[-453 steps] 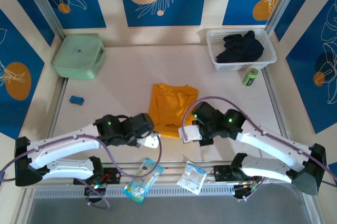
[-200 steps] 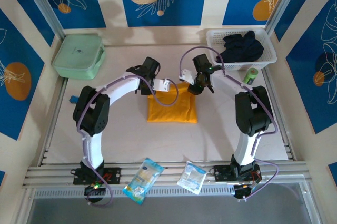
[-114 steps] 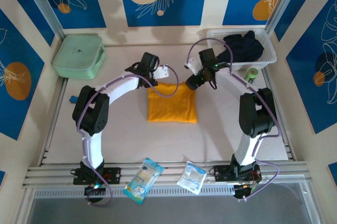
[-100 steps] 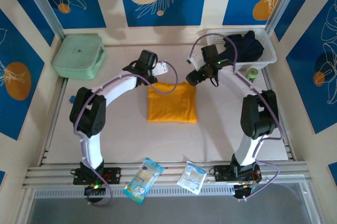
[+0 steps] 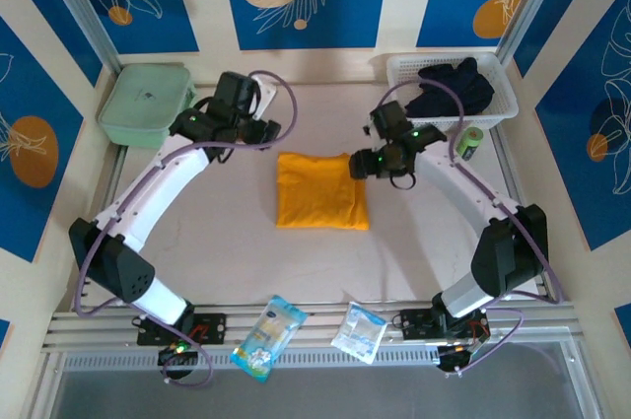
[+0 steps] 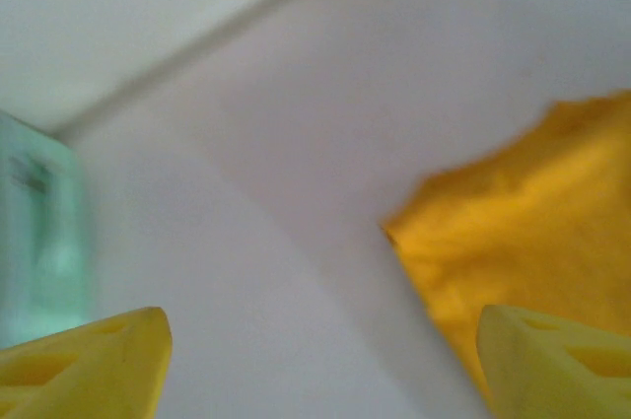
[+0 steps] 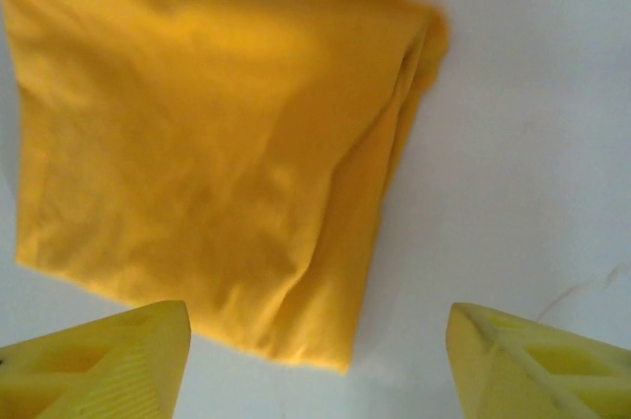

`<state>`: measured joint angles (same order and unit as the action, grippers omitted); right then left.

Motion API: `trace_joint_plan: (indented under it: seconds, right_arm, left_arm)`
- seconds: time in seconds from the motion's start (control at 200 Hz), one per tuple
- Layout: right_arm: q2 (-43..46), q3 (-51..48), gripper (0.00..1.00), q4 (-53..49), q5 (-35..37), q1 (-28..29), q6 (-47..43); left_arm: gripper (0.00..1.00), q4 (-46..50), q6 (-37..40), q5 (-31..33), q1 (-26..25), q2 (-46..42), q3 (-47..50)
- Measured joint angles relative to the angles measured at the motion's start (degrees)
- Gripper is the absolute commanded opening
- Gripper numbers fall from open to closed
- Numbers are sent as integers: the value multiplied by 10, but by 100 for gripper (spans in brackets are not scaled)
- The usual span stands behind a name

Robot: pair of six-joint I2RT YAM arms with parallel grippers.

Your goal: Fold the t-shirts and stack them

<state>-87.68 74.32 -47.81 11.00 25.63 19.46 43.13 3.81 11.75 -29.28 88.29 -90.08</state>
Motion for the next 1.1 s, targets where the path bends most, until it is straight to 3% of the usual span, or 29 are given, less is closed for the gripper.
trace_joint_plan:
  seconds: [0.17, 0.305, 0.485, 0.69, 0.79, 0.886, 1.096]
  right_arm:
    - [-12, -60, 63, 4, 6, 37, 92]
    - [-52, -85, 58, 23, 9, 40, 133]
    - [-85, -103, 51, 52, 10, 42, 161]
    - [-111, -115, 39, 78, 8, 42, 176]
    - [-127, -115, 26, 89, 3, 42, 178]
    - [-143, -115, 0, 102, -7, 39, 174]
    - [-176, -78, 0, 110, -36, 21, 168]
  left_arm:
    - [73, 13, -127, -86, -3, -19, 161]
    - [66, -5, -191, -111, -5, -6, 216]
    - [65, -69, -237, -124, -18, 49, 217]
    - [53, -110, -264, -129, -50, 146, 212]
    - [45, -114, -273, -130, -60, 191, 201]
    - [35, -107, -278, -120, -64, 211, 184]
    - [20, -106, -273, -102, -65, 245, 139]
